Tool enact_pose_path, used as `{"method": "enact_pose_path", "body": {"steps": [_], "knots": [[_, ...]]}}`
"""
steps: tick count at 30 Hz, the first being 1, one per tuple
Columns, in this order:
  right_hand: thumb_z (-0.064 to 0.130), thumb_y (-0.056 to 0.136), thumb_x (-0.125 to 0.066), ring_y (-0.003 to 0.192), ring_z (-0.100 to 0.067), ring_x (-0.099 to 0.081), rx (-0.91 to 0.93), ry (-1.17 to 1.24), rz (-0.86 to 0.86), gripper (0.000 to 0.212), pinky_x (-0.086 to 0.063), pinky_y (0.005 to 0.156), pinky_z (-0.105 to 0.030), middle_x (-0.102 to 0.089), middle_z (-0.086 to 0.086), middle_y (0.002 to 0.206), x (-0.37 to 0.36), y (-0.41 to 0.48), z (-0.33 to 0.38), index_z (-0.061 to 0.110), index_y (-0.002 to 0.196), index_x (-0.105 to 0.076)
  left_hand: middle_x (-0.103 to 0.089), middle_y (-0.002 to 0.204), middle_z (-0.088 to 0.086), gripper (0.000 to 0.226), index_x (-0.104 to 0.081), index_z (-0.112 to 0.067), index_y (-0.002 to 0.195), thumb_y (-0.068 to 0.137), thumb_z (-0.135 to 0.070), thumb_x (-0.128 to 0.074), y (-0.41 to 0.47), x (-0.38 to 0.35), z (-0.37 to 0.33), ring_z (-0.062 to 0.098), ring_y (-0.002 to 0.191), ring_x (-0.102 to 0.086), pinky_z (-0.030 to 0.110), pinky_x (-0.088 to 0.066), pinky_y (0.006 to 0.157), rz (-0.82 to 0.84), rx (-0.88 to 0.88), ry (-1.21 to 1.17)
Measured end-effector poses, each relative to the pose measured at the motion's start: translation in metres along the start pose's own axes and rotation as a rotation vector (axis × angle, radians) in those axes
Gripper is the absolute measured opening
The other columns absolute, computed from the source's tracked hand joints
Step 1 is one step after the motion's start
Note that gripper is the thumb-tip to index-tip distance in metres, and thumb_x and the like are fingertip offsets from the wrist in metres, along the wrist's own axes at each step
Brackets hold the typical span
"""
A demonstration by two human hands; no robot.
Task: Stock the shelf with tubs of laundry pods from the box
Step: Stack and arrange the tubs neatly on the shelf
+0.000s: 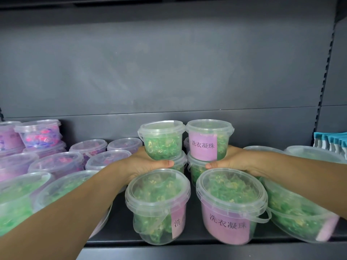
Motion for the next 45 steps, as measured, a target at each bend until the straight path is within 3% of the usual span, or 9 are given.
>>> {"method": "enact_pose_path", "body": {"steps": [10, 15, 18, 21, 28, 33, 39, 43, 45], "knots": [[0.028, 0.06, -0.087, 0.086, -0.006, -0.063, 0.02, -0.051, -0.147, 0.053, -0.048, 0.065, -0.018, -0.067, 0.009, 0.098, 0.008, -0.006, 0.006, 0.028, 0.107, -0.064, -0.068, 0.112, -0.003, 0.046, -0.059, -0.029, 0.112, 0.072, -0.018, -0.079, -0.007, -0.001, -0.004, 0.011, 0.101, -0.064, 0.024, -0.052, 0.078, -0.005, 0.007, -0.032], [0.023, 0.059, -0.087, 0.101, -0.014, -0.062, 0.064, 0.012, -0.194, 0.044, -0.047, 0.09, -0.027, -0.068, 0.007, 0.107, 0.016, -0.009, 0.009, 0.033, 0.094, -0.063, -0.064, 0.095, -0.012, 0.033, -0.056, -0.032, 0.093, 0.073, -0.018, -0.077, -0.008, 0.0, -0.016, 0.0, 0.087, -0.059, 0.016, -0.045, 0.066, -0.057, -0.012, -0.036], [0.023, 0.061, -0.086, 0.104, -0.012, -0.06, 0.108, 0.026, -0.204, 0.043, -0.044, 0.095, -0.027, -0.066, 0.01, 0.108, 0.021, -0.014, 0.016, 0.037, 0.093, -0.061, -0.059, 0.096, -0.014, 0.041, -0.05, -0.034, 0.096, 0.069, -0.029, -0.08, -0.01, 0.008, -0.026, 0.003, 0.087, -0.054, 0.024, -0.047, 0.067, -0.101, 0.025, -0.006], [0.021, 0.063, -0.085, 0.098, -0.007, -0.06, 0.174, 0.049, -0.223, 0.041, -0.044, 0.088, -0.023, -0.064, 0.017, 0.098, 0.028, -0.022, 0.028, 0.038, 0.09, -0.059, -0.059, 0.101, -0.012, 0.042, -0.047, -0.037, 0.092, 0.067, -0.03, -0.08, -0.012, 0.018, -0.04, 0.012, 0.095, -0.057, 0.038, -0.054, 0.077, -0.114, 0.058, -0.031], [0.024, 0.059, -0.086, 0.101, -0.012, -0.063, 0.237, 0.075, -0.366, 0.036, -0.048, 0.098, -0.035, -0.067, 0.009, 0.102, 0.058, -0.047, 0.068, 0.034, 0.085, -0.063, -0.065, 0.097, -0.006, 0.031, -0.052, -0.034, 0.088, 0.071, -0.032, -0.078, -0.02, 0.024, -0.092, 0.018, 0.091, -0.063, 0.039, -0.056, 0.079, -0.124, -0.002, 0.031], [0.034, 0.046, -0.086, 0.1, -0.013, -0.065, 0.22, 0.093, -0.448, 0.055, -0.051, 0.092, -0.034, -0.069, 0.005, 0.108, 0.085, -0.075, 0.085, 0.027, 0.096, -0.066, -0.066, 0.095, -0.005, 0.026, -0.055, -0.032, 0.088, 0.072, -0.036, -0.075, -0.021, 0.01, -0.125, 0.016, 0.086, -0.064, 0.038, -0.056, 0.077, -0.079, -0.046, 0.058], [0.039, 0.045, -0.087, 0.097, -0.013, -0.065, 0.158, 0.034, -0.554, 0.063, -0.053, 0.09, -0.034, -0.07, 0.005, 0.106, 0.121, -0.105, 0.071, 0.024, 0.104, -0.068, -0.065, 0.097, -0.001, 0.027, -0.057, -0.03, 0.09, 0.072, -0.039, -0.075, -0.005, -0.025, -0.154, 0.02, 0.085, -0.062, 0.037, -0.056, 0.071, -0.033, -0.05, 0.07], [0.031, 0.056, -0.086, 0.097, -0.014, -0.065, 0.143, 0.042, -0.565, 0.045, -0.051, 0.089, -0.031, -0.069, 0.004, 0.106, 0.153, -0.112, 0.047, 0.026, 0.096, -0.067, -0.065, 0.106, 0.003, 0.036, -0.059, -0.028, 0.099, 0.07, -0.041, -0.076, 0.017, -0.058, -0.164, 0.024, 0.094, -0.063, 0.038, -0.056, 0.073, -0.007, -0.03, 0.053], [0.037, 0.048, -0.088, 0.098, -0.016, -0.065, 0.102, 0.029, -0.572, 0.058, -0.052, 0.091, -0.034, -0.069, 0.003, 0.106, 0.173, -0.109, 0.031, 0.024, 0.101, -0.068, -0.066, 0.102, 0.002, 0.033, -0.059, -0.029, 0.096, 0.07, -0.041, -0.076, 0.033, -0.077, -0.169, 0.023, 0.091, -0.063, 0.04, -0.056, 0.077, -0.009, -0.039, 0.056]]}}
Point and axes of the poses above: each hand's wrist, its own y-axis towards the middle knuckle, its own x-axis out of the back of the hand, z = x × y, the point moved 6 cm from there along y, towards the middle knuckle
